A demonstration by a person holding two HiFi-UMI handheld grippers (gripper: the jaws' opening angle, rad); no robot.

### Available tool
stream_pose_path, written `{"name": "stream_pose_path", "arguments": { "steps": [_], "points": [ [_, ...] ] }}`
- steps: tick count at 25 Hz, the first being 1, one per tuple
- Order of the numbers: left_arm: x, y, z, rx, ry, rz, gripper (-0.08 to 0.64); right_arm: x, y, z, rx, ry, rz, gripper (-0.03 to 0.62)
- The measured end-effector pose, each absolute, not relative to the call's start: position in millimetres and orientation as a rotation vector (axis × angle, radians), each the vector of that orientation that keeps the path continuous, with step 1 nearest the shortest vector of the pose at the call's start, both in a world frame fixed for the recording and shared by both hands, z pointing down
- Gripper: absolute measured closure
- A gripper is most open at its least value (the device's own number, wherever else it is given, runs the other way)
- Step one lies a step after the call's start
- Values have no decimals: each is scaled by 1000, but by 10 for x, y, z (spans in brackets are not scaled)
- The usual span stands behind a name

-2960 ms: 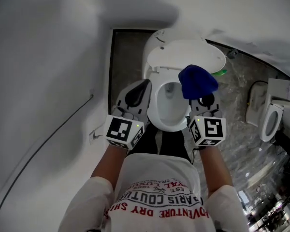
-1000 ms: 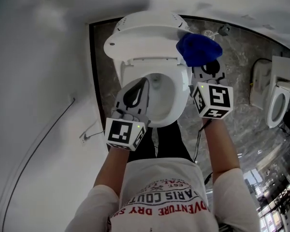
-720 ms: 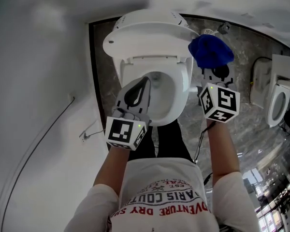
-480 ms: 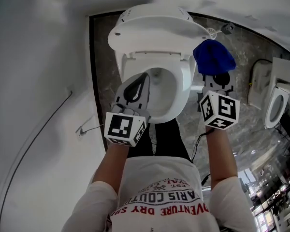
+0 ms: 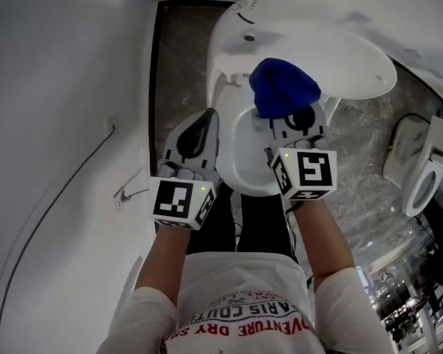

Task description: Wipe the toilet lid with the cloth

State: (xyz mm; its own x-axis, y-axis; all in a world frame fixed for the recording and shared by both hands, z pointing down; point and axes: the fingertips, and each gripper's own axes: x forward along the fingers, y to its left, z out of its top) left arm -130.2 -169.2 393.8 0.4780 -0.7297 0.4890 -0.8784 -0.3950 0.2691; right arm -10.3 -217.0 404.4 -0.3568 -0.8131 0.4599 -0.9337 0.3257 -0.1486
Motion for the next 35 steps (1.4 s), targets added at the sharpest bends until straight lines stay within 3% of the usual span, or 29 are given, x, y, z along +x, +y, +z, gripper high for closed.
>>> {"name": "stream_pose_path", "arguments": {
  "steps": [6, 11, 20, 35],
  "points": [
    [-1717, -1726, 4205, 2184, -1379, 422, 555, -849, -2401, 4255, 1448, -2431, 550, 505],
    [-1777, -1728, 4412, 2186, -1358, 452, 555, -935, -2555, 4458, 1485, -2449, 547, 505],
    [-1589, -1714, 4542, 2212, -1314, 468, 555, -663, -2669, 4554, 1488, -2415, 480, 505],
    [-614, -1665, 4479, 2272, -1238, 471, 555, 646, -2544, 4626, 1615, -2249, 495, 505]
  ]
}}
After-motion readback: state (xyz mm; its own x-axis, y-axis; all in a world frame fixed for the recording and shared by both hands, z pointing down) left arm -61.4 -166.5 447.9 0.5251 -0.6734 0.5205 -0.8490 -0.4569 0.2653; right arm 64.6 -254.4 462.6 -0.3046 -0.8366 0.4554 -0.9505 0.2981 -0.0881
